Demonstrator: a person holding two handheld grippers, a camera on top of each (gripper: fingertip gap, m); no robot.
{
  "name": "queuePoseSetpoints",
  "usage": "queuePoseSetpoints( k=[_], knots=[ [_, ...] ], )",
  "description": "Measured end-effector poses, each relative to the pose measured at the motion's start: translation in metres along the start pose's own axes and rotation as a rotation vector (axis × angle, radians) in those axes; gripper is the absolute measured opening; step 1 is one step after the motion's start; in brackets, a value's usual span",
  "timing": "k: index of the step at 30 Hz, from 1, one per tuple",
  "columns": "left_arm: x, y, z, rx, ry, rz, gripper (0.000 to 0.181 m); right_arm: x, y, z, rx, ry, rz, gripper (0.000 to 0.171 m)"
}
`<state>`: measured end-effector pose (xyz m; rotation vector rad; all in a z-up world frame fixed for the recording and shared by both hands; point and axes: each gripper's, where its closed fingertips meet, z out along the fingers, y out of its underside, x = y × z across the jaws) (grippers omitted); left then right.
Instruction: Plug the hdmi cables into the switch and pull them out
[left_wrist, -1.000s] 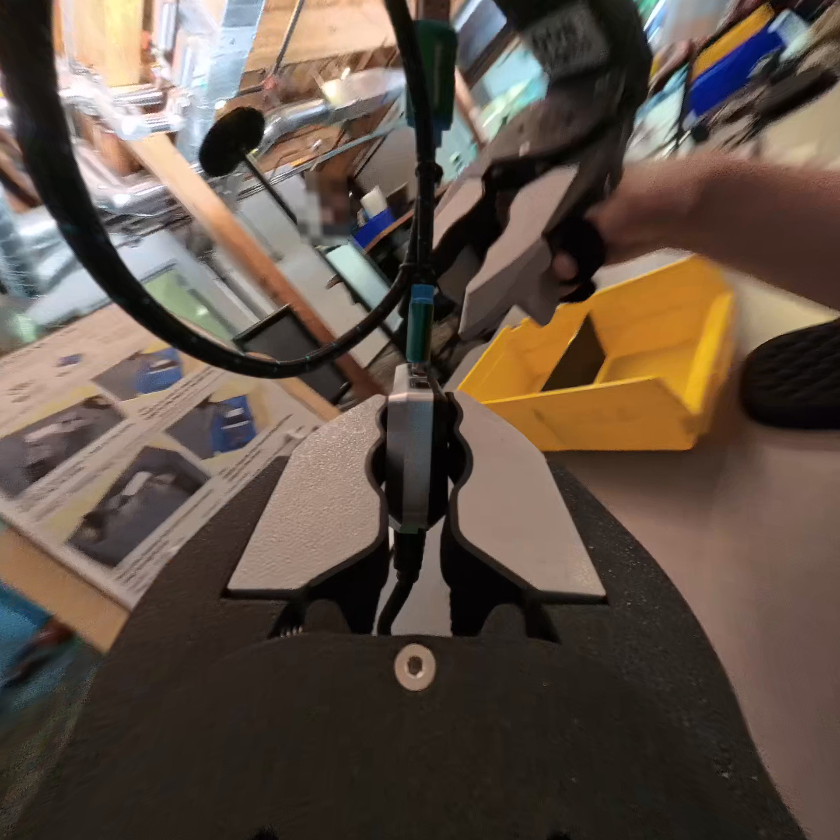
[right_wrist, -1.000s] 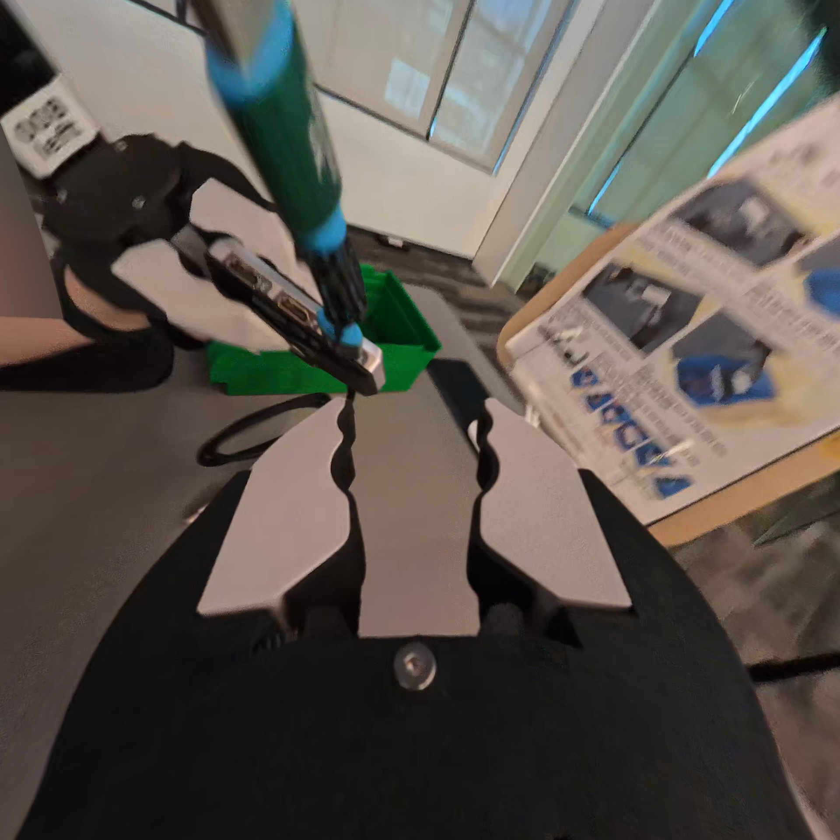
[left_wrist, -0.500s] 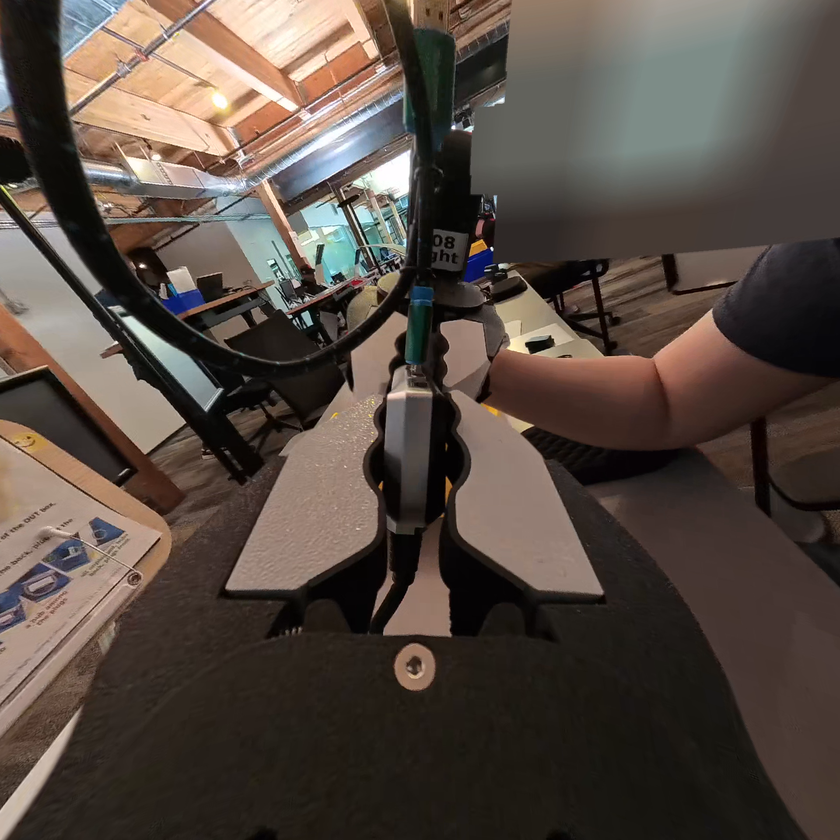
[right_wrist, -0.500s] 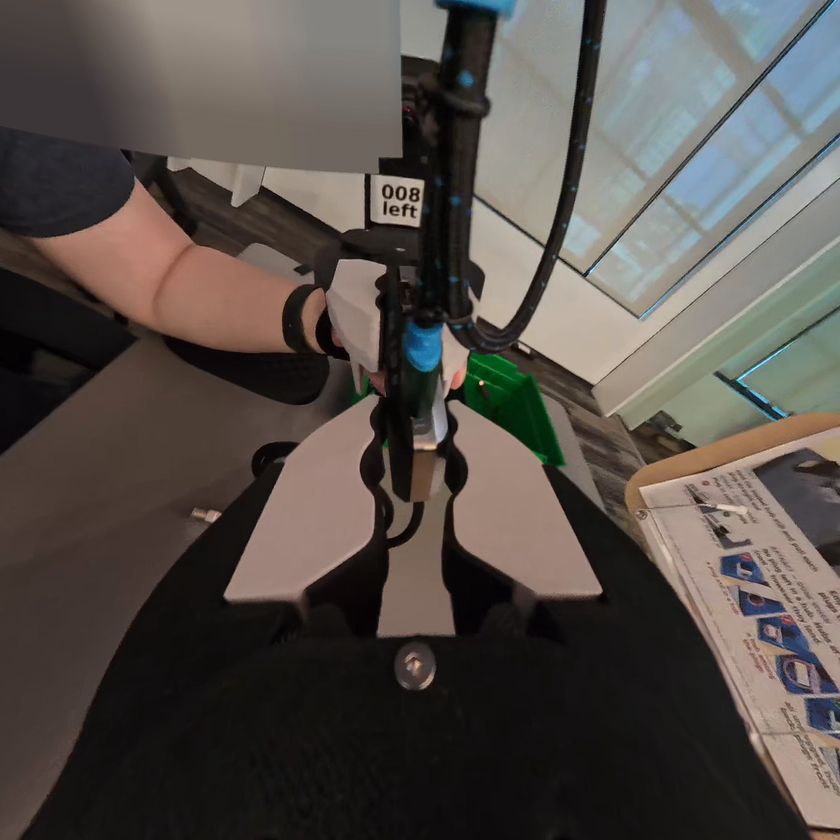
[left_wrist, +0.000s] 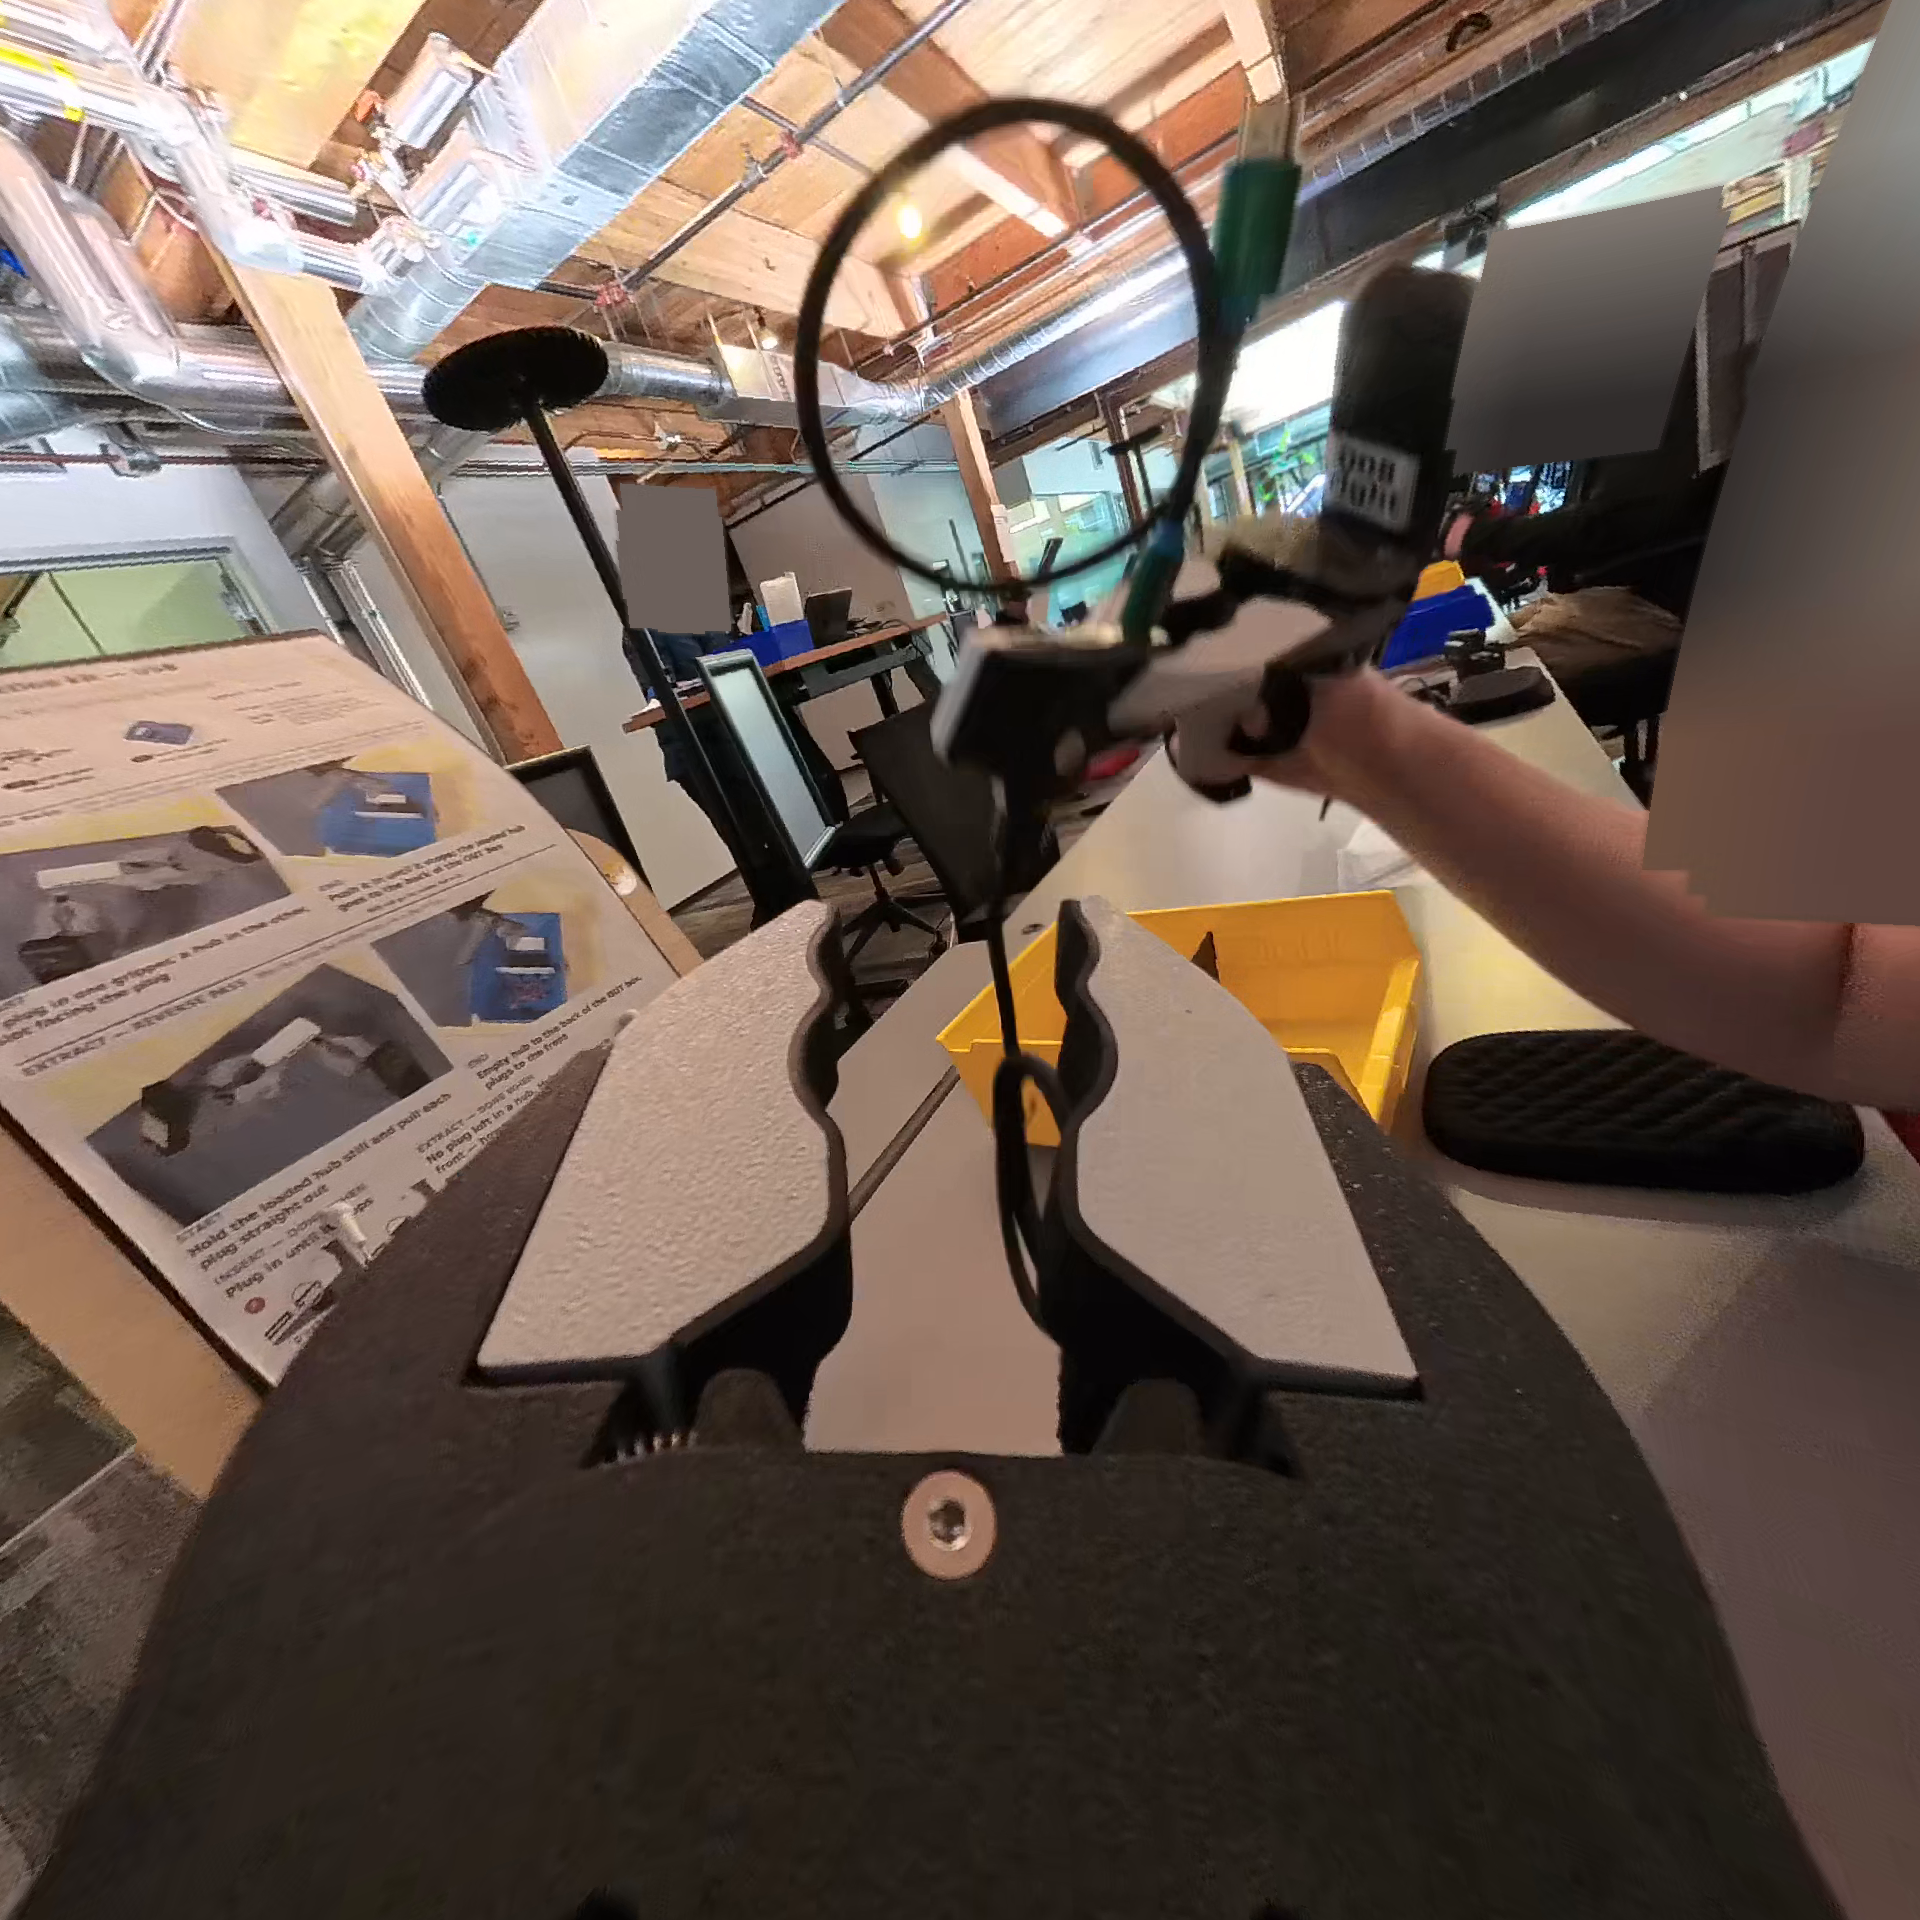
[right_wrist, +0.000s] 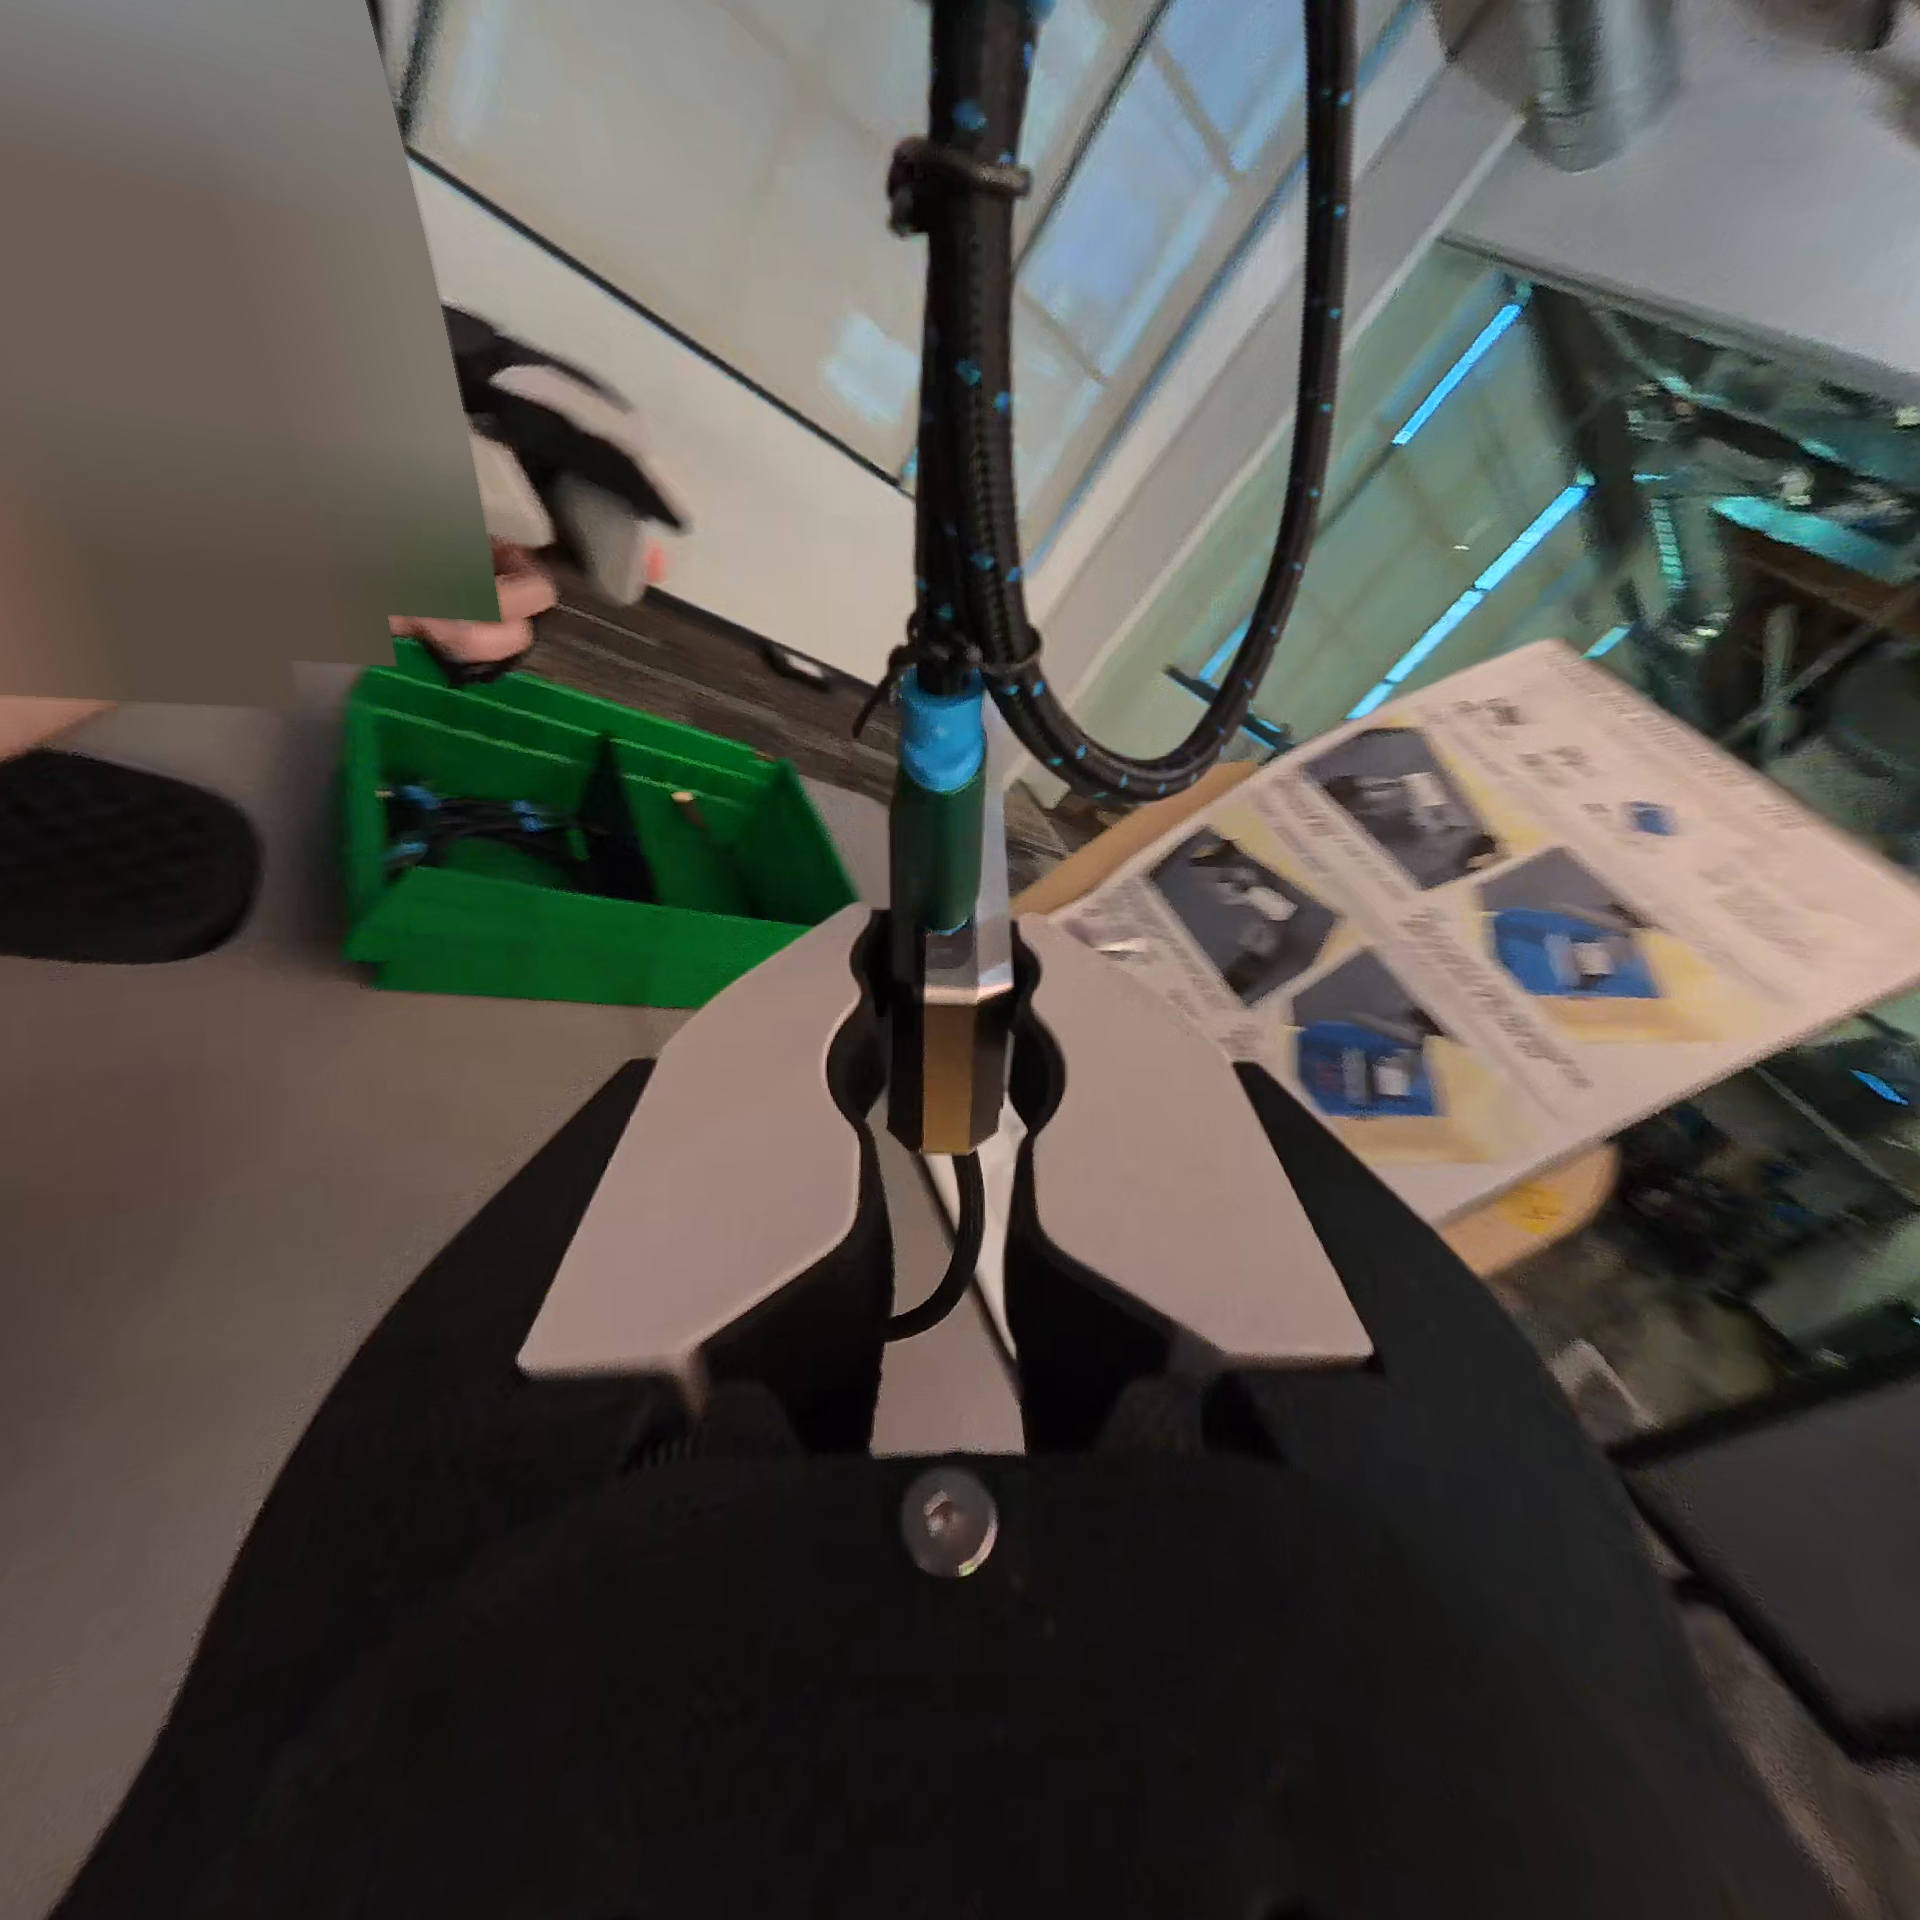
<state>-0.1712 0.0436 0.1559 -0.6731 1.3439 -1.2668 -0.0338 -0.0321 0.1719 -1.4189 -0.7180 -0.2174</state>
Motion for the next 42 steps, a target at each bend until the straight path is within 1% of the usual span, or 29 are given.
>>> queuePoseSetpoints(
  k=[3, 6, 9, 12, 14, 19, 24, 26, 31, 32, 35, 39, 41, 42],
  knots=[
    [-0.001, 0.001, 0.0, -0.012, 0.006, -0.02, 0.039, 0.062, -0.03, -0.019, -0.075, 0.138, -0.066, 0.019],
    [0.002, 0.001, 0.001, -0.028, 0.011, 0.002, 0.039, 0.124, -0.043, -0.045, -0.214, 0.28, -0.107, 0.019],
    [0.009, 0.008, 0.003, -0.08, 0.037, 0.022, 0.039, 0.169, -0.036, -0.073, -0.345, 0.384, -0.089, 0.019],
    [0.013, 0.01, 0.006, -0.106, 0.036, 0.054, 0.039, 0.19, -0.015, -0.096, -0.422, 0.43, -0.042, 0.018],
    [0.015, 0.009, 0.007, -0.106, 0.04, 0.063, 0.039, 0.196, 0.01, -0.106, -0.479, 0.45, -0.016, 0.019],
    [0.017, 0.006, 0.005, -0.095, 0.048, 0.068, 0.039, 0.19, 0.091, -0.12, -0.648, 0.441, 0.041, 0.019],
    [0.018, 0.003, 0.004, -0.086, 0.052, 0.073, 0.039, 0.162, 0.168, -0.13, -0.749, 0.355, 0.145, 0.019],
    [0.018, 0.003, 0.004, -0.084, 0.054, 0.073, 0.039, 0.148, 0.194, -0.134, -0.759, 0.297, 0.21, 0.019],
    [0.019, 0.007, 0.006, -0.096, 0.062, 0.076, 0.039, 0.119, 0.241, -0.136, -0.709, 0.173, 0.453, 0.02],
    [0.019, 0.008, 0.006, -0.099, 0.062, 0.077, 0.039, 0.114, 0.25, -0.136, -0.719, 0.15, 0.475, 0.02],
    [0.02, 0.01, 0.007, -0.109, 0.066, 0.083, 0.039, 0.098, 0.28, -0.132, -0.805, 0.083, 0.437, 0.019],
    [0.021, 0.012, 0.009, -0.115, 0.068, 0.087, 0.039, 0.084, 0.302, -0.112, -0.823, 0.024, 0.363, 0.02],
    [0.022, 0.013, 0.01, -0.121, 0.069, 0.09, 0.039, 0.073, 0.314, -0.104, -0.863, -0.036, 0.339, 0.021],
    [0.022, 0.014, 0.01, -0.124, 0.069, 0.091, 0.039, 0.064, 0.321, -0.1, -0.89, -0.08, 0.362, 0.022]
  ],
)
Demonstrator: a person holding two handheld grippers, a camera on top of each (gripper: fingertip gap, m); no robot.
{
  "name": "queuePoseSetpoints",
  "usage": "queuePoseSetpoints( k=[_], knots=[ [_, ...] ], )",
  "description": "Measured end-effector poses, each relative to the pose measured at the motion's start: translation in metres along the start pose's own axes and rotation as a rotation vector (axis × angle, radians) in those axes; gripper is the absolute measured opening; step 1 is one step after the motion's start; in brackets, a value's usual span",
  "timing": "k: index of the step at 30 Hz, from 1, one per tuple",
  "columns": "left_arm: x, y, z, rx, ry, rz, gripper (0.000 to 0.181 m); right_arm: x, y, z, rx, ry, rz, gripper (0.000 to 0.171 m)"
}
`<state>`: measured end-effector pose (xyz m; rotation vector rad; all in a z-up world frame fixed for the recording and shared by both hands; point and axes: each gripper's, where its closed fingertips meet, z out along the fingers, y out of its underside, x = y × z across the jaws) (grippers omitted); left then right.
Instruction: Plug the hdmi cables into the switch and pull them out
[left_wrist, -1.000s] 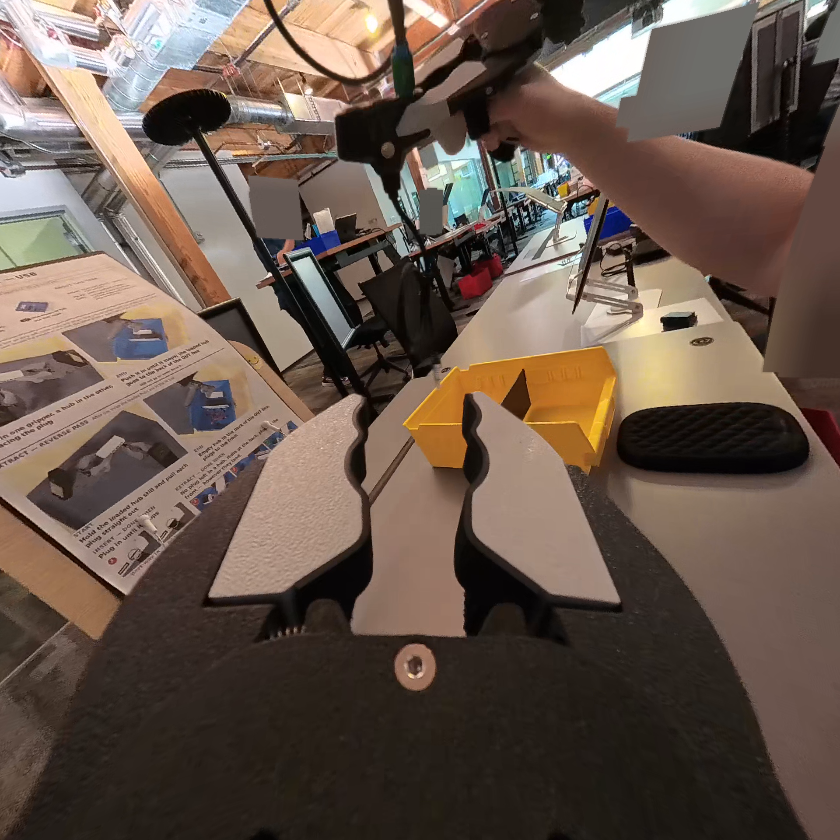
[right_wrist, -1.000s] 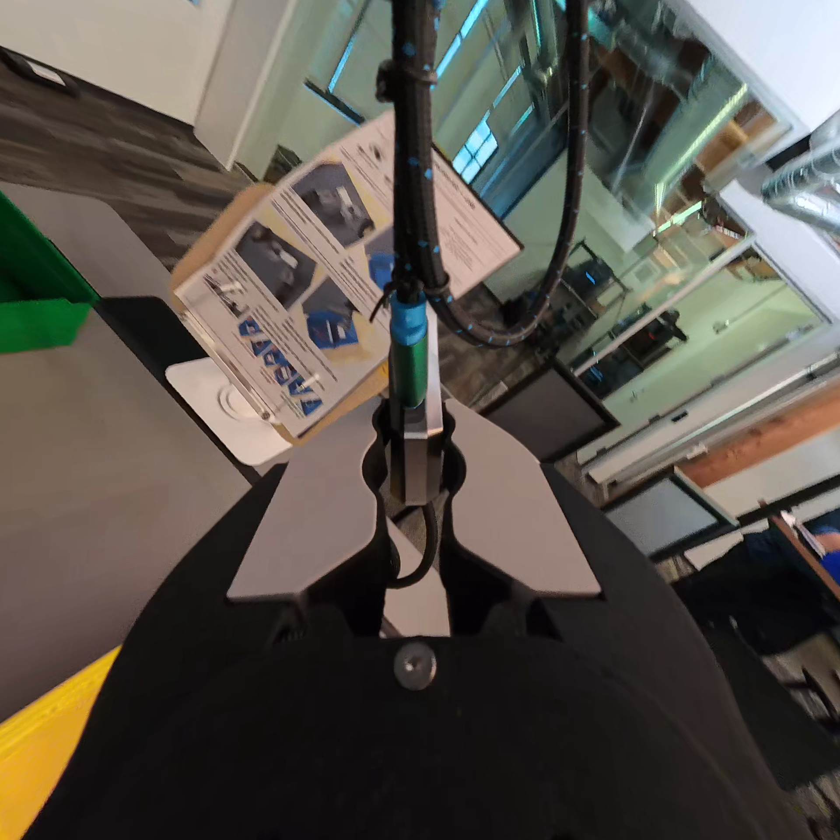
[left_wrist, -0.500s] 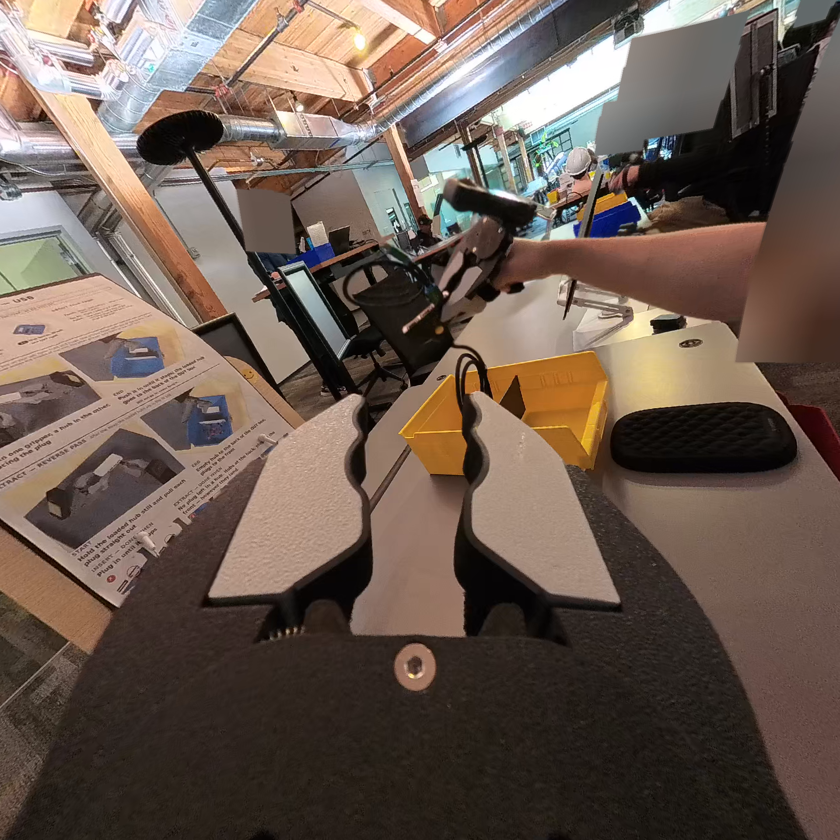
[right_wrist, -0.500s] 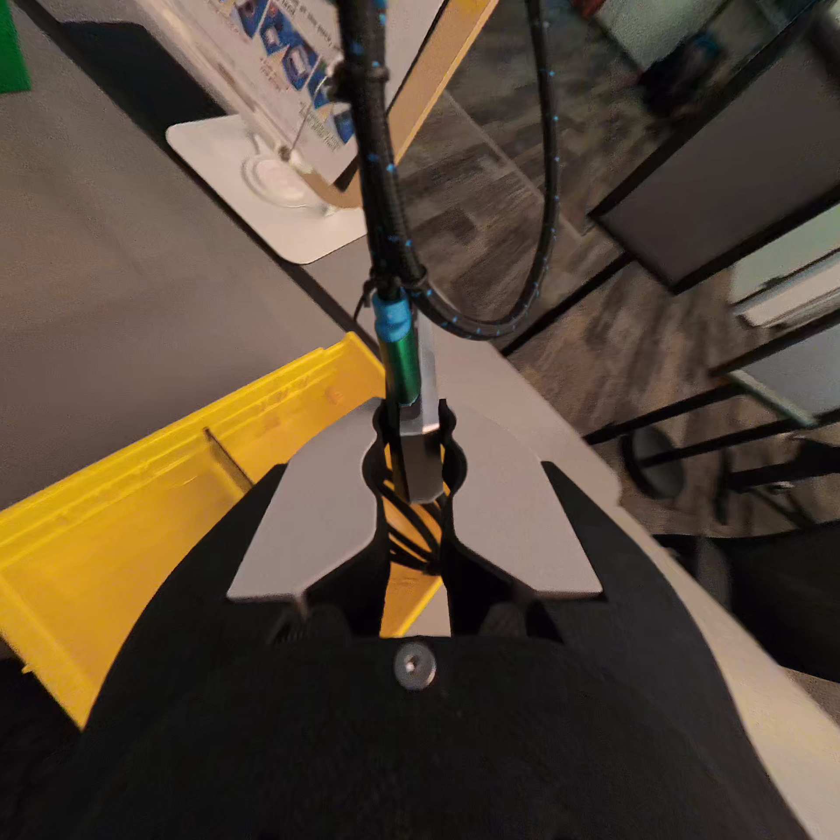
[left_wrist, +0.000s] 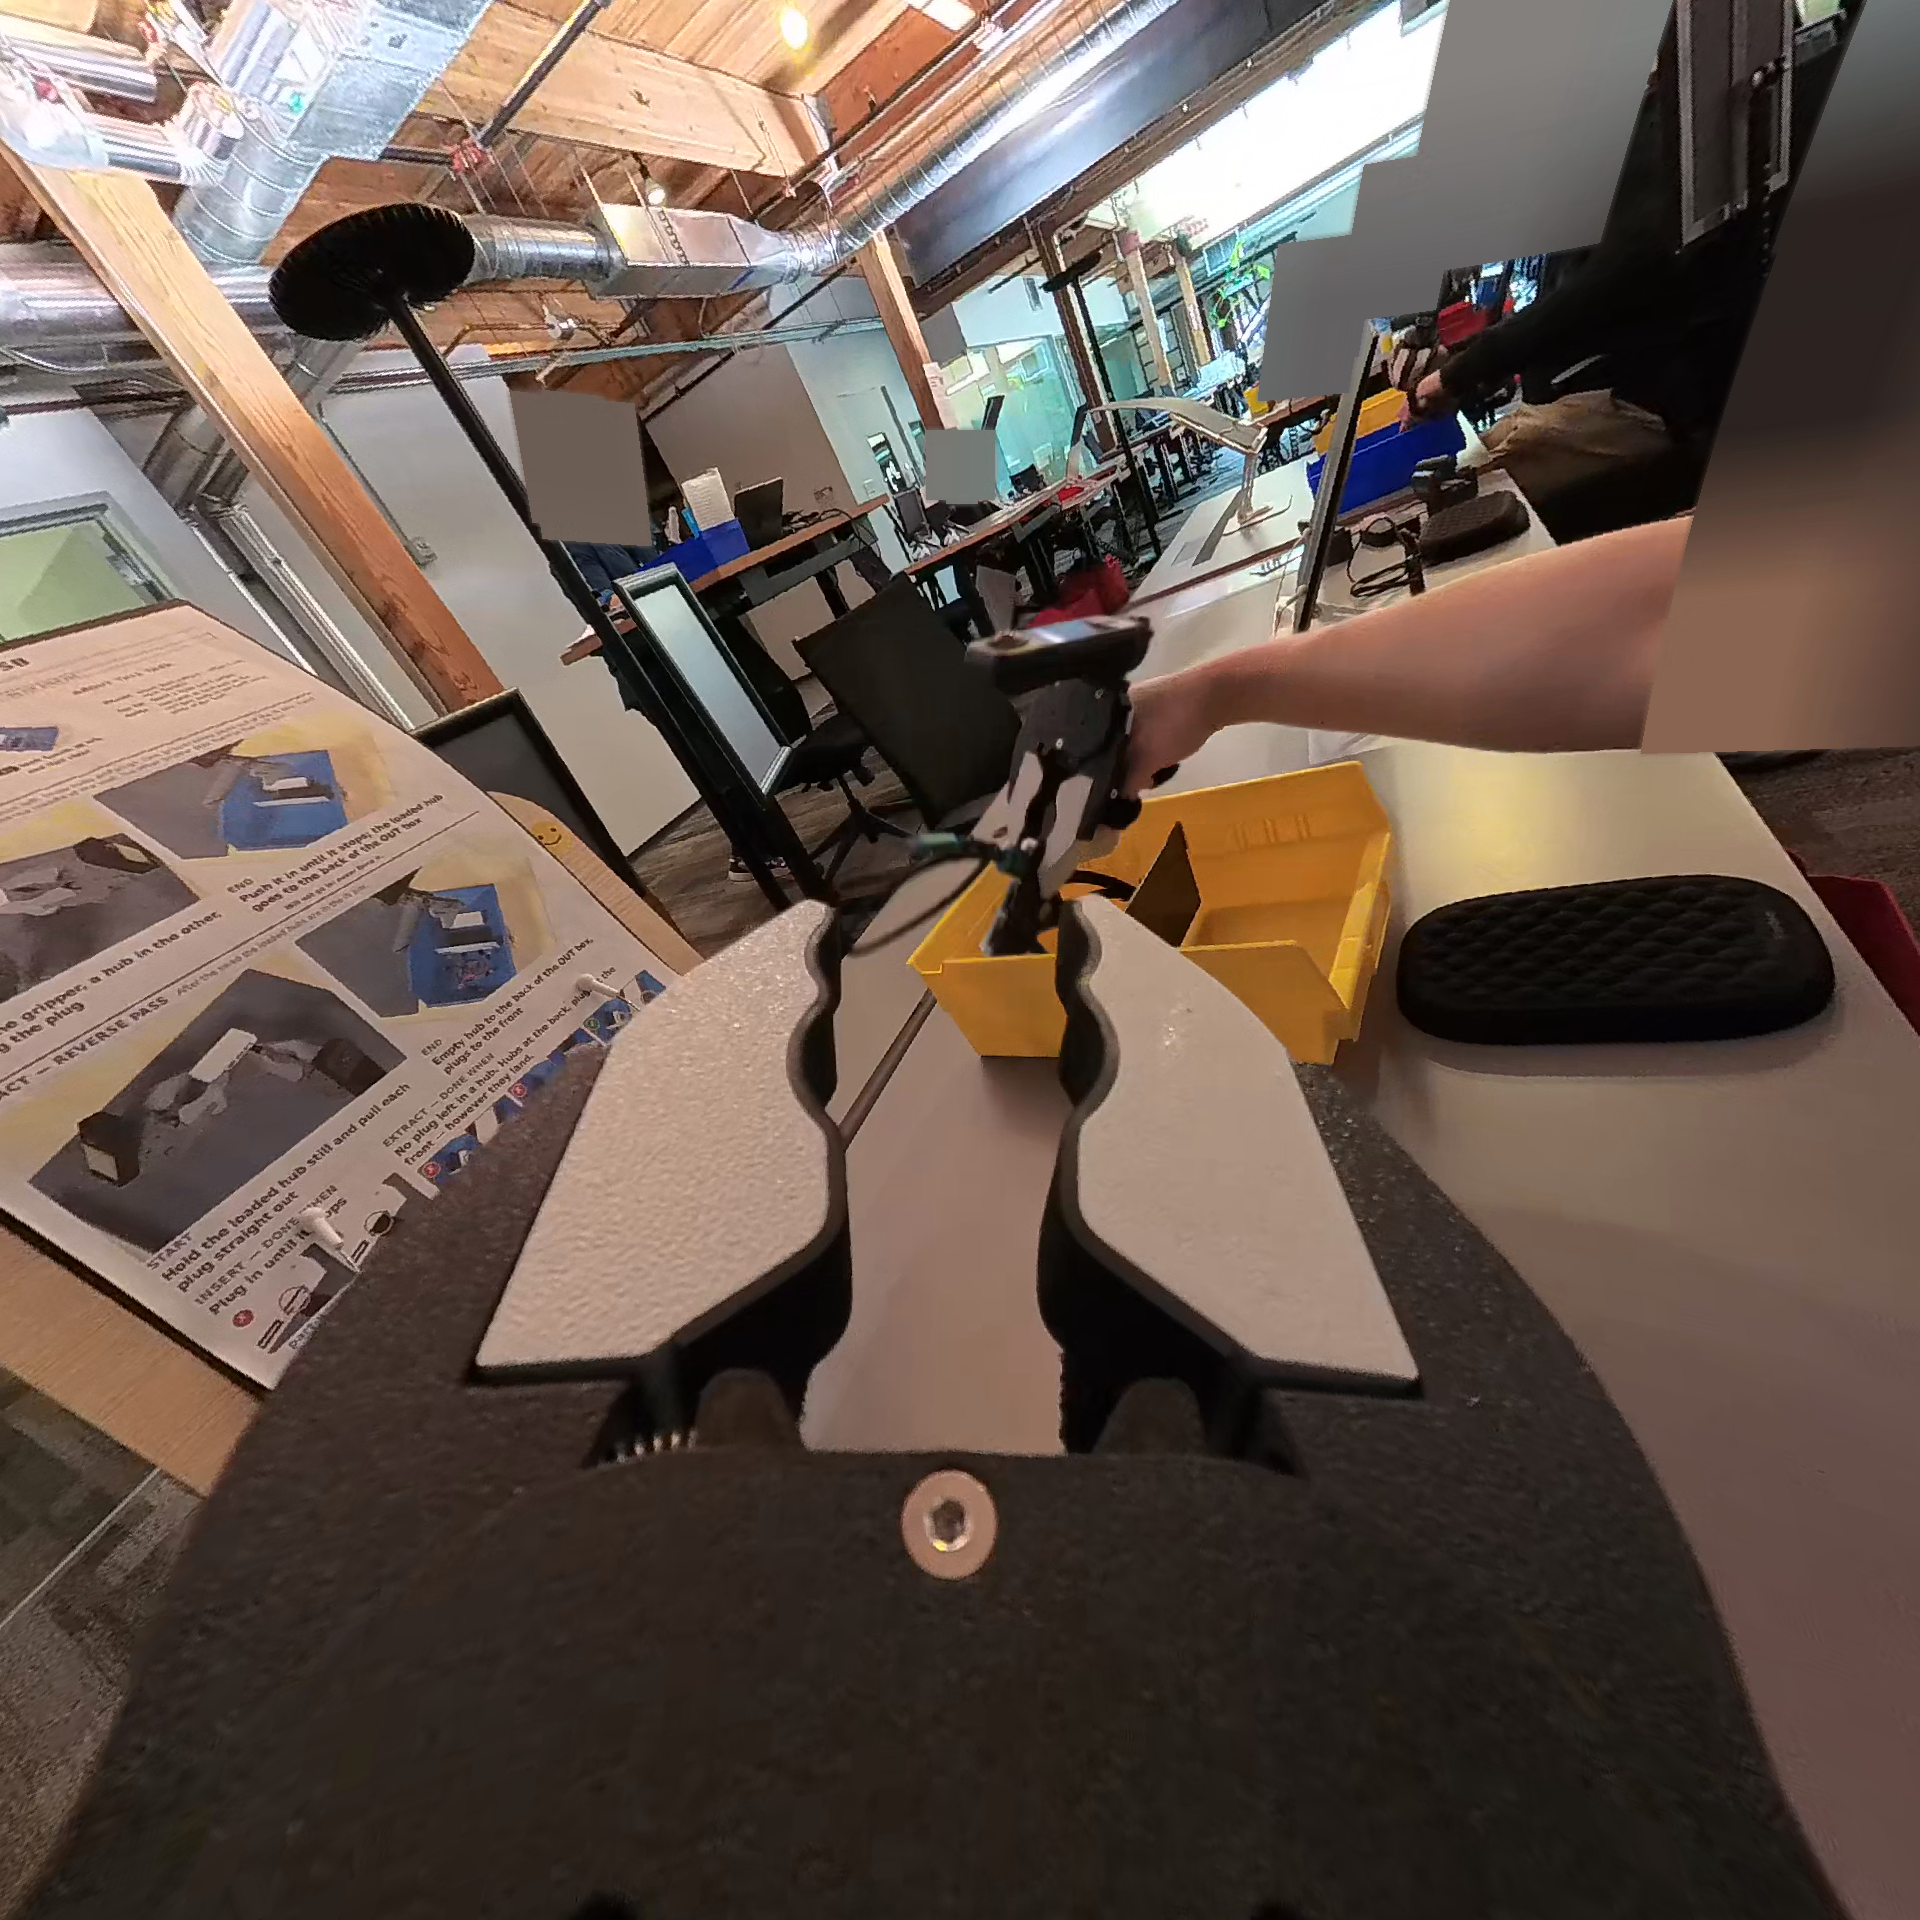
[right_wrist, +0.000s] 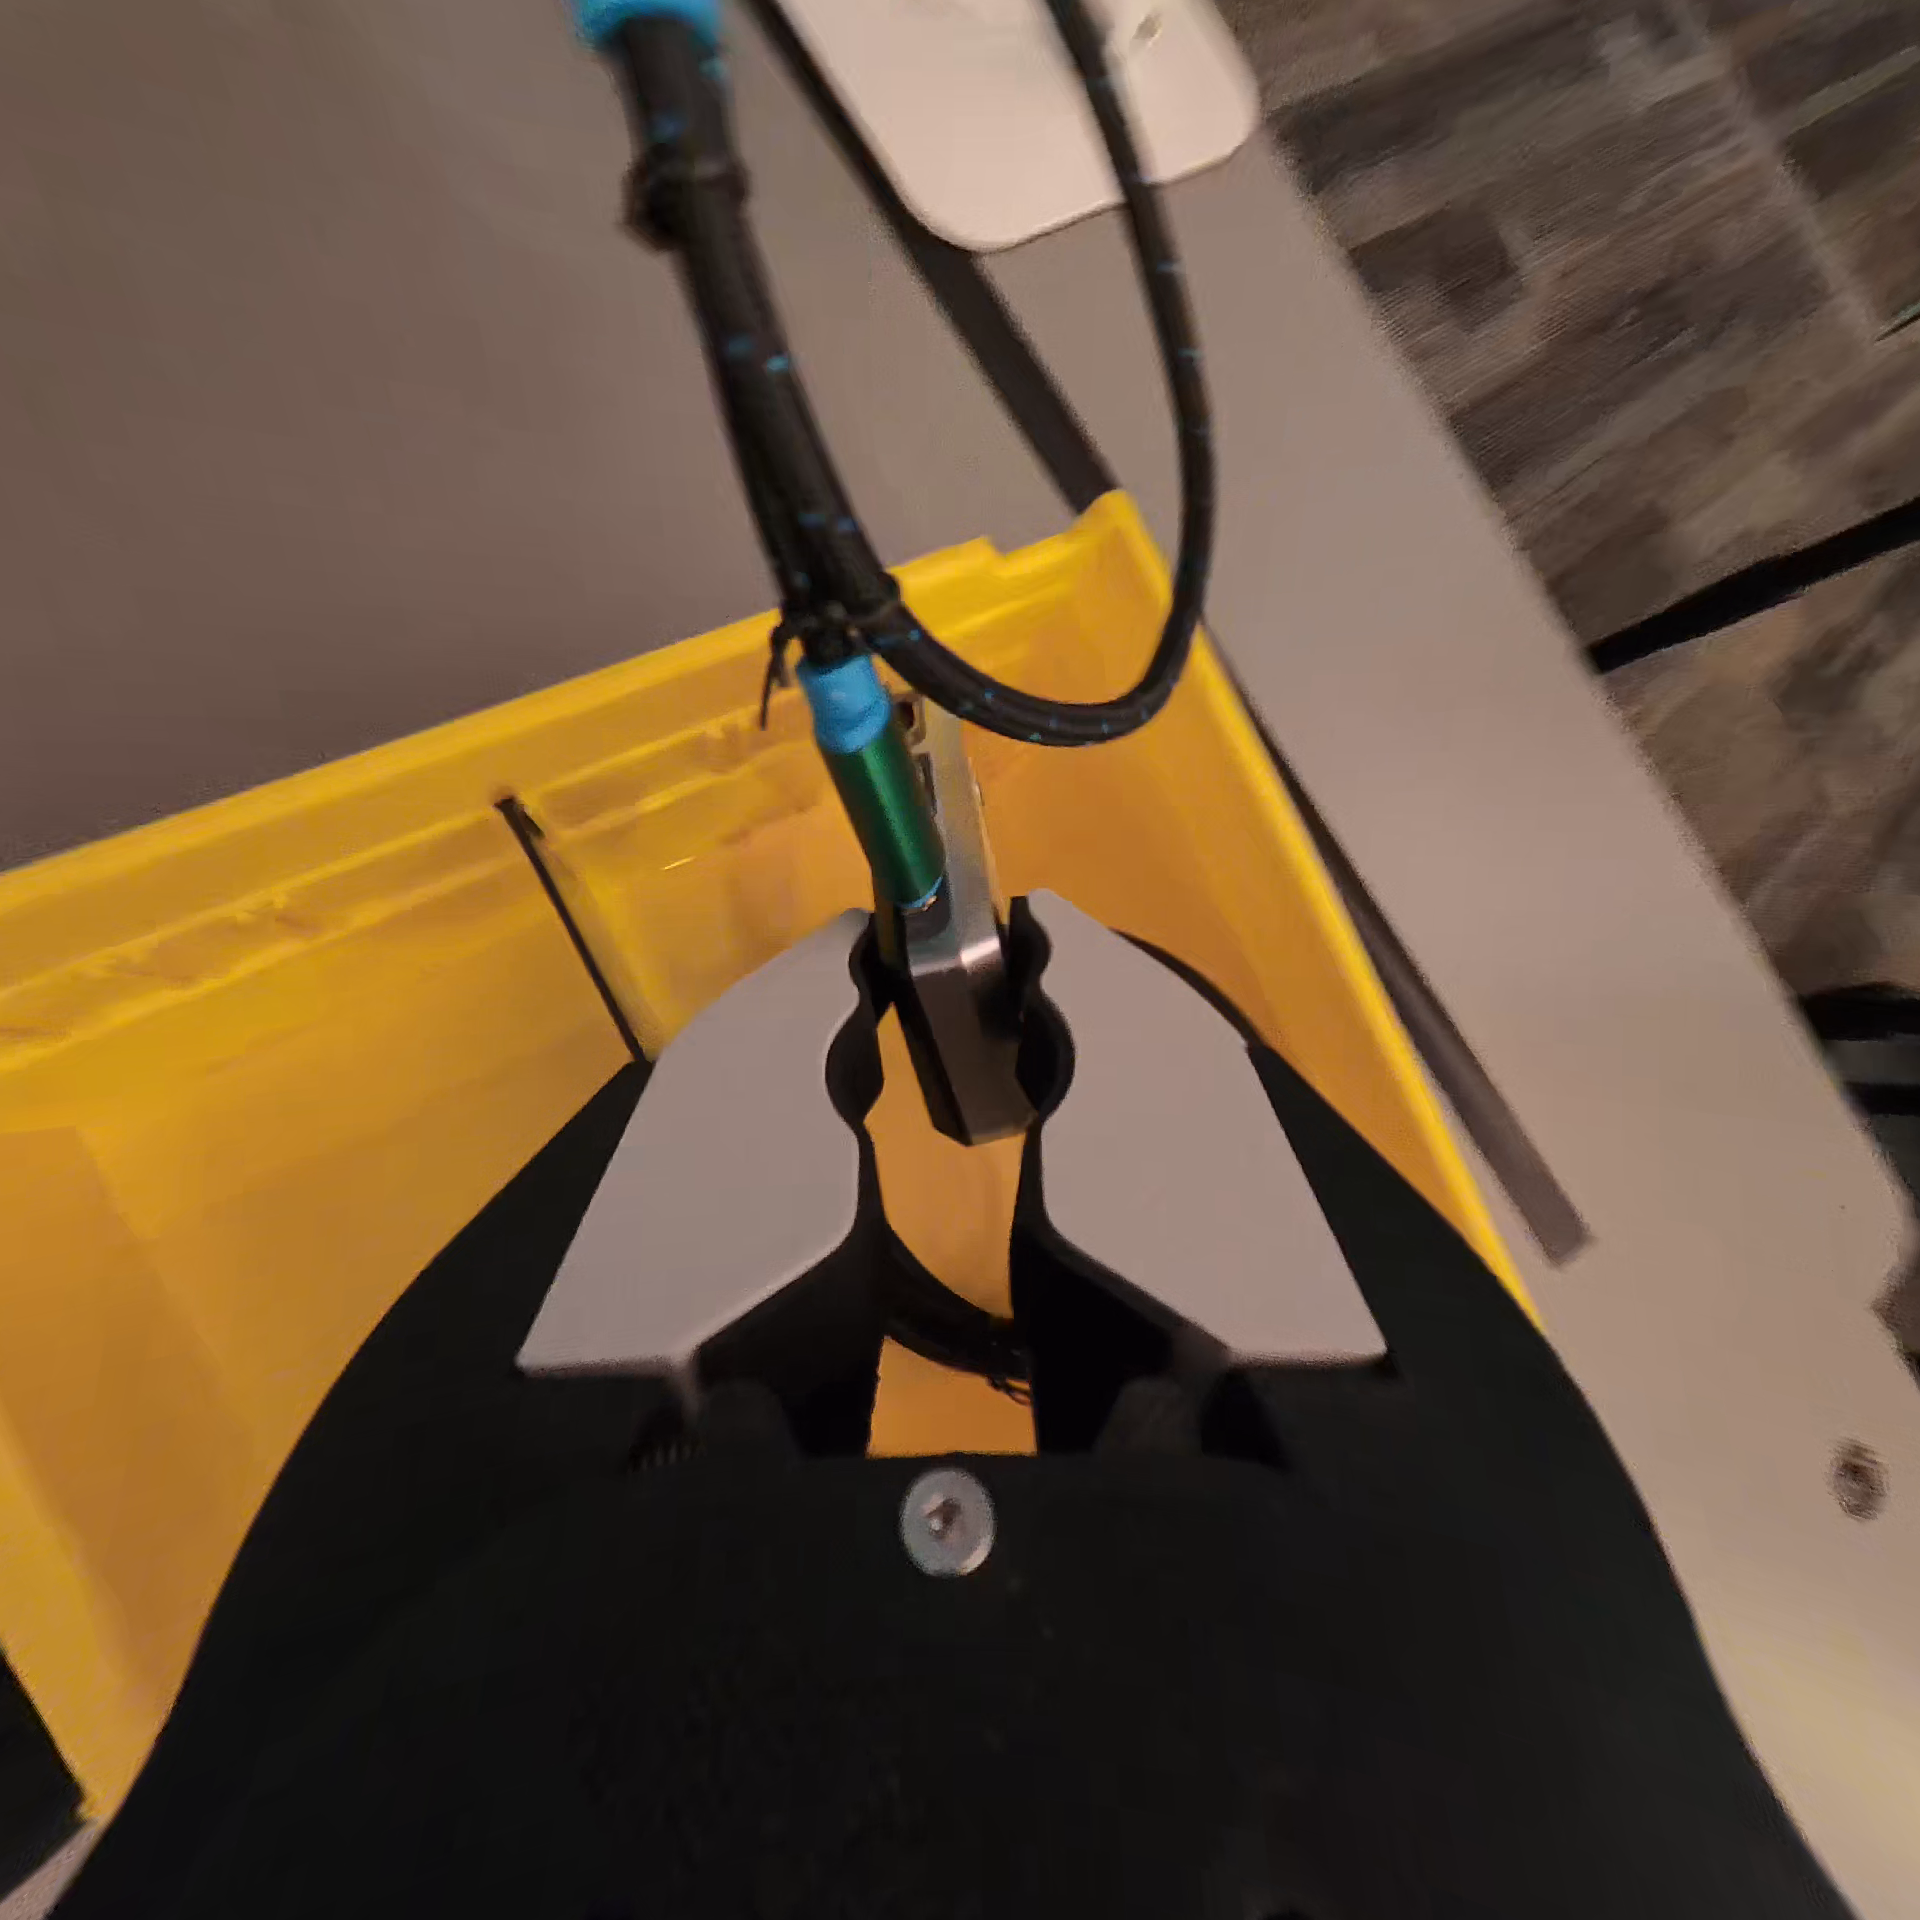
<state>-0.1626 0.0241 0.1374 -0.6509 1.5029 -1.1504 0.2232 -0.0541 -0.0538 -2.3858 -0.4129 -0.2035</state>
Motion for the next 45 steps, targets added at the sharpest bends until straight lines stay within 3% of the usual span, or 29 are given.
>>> queuePoseSetpoints(
  k=[2, 6, 9, 14, 17, 19, 22, 26, 29, 32, 39, 45],
  knots=[
    [0.001, 0.001, 0.001, -0.005, 0.005, 0.001, 0.039, -0.01, 0.01, 0.02, -0.078, -0.079, 0.05, 0.023],
    [0.004, 0.002, 0.003, -0.011, 0.013, 0.006, 0.039, -0.006, 0.015, 0.043, -0.117, -0.063, 0.086, 0.025],
    [0.005, 0.003, 0.004, -0.018, 0.02, 0.01, 0.039, -0.002, 0.007, 0.045, -0.078, -0.042, 0.119, 0.027],
    [-0.006, 0.007, -0.004, -0.052, -0.025, 0.023, 0.041, -0.007, 0.01, 0.028, -0.077, -0.052, 0.125, 0.046],
    [-0.03, 0.014, -0.024, -0.129, -0.126, 0.006, 0.041, -0.006, 0.012, 0.0, -0.065, -0.028, 0.118, 0.045],
    [-0.06, 0.03, -0.051, -0.245, -0.268, -0.017, 0.041, -0.003, -0.005, -0.03, 0.039, 0.005, 0.129, 0.045],
    [-0.101, 0.075, -0.112, -0.511, -0.491, -0.072, 0.039, -0.003, -0.057, -0.093, 0.328, 0.101, 0.122, 0.045],
    [-0.112, 0.134, -0.174, -0.774, -0.558, -0.202, 0.033, -0.04, -0.127, -0.169, 0.713, 0.169, 0.065, 0.044],
    [-0.098, 0.162, -0.188, -0.877, -0.48, -0.322, 0.028, -0.081, -0.167, -0.192, 0.87, 0.172, -0.047, 0.044],
    [-0.075, 0.183, -0.18, -0.947, -0.327, -0.401, 0.024, -0.12, -0.196, -0.19, 0.931, 0.148, -0.173, 0.044],
    [-0.021, 0.242, -0.151, -1.256, -0.015, -0.601, 0.023, -0.167, -0.21, -0.145, 0.826, 0.073, -0.355, 0.044],
    [-0.034, 0.273, -0.151, -1.383, -0.079, -0.541, 0.028, -0.171, -0.204, -0.128, 0.766, 0.049, -0.399, 0.044]
  ],
)
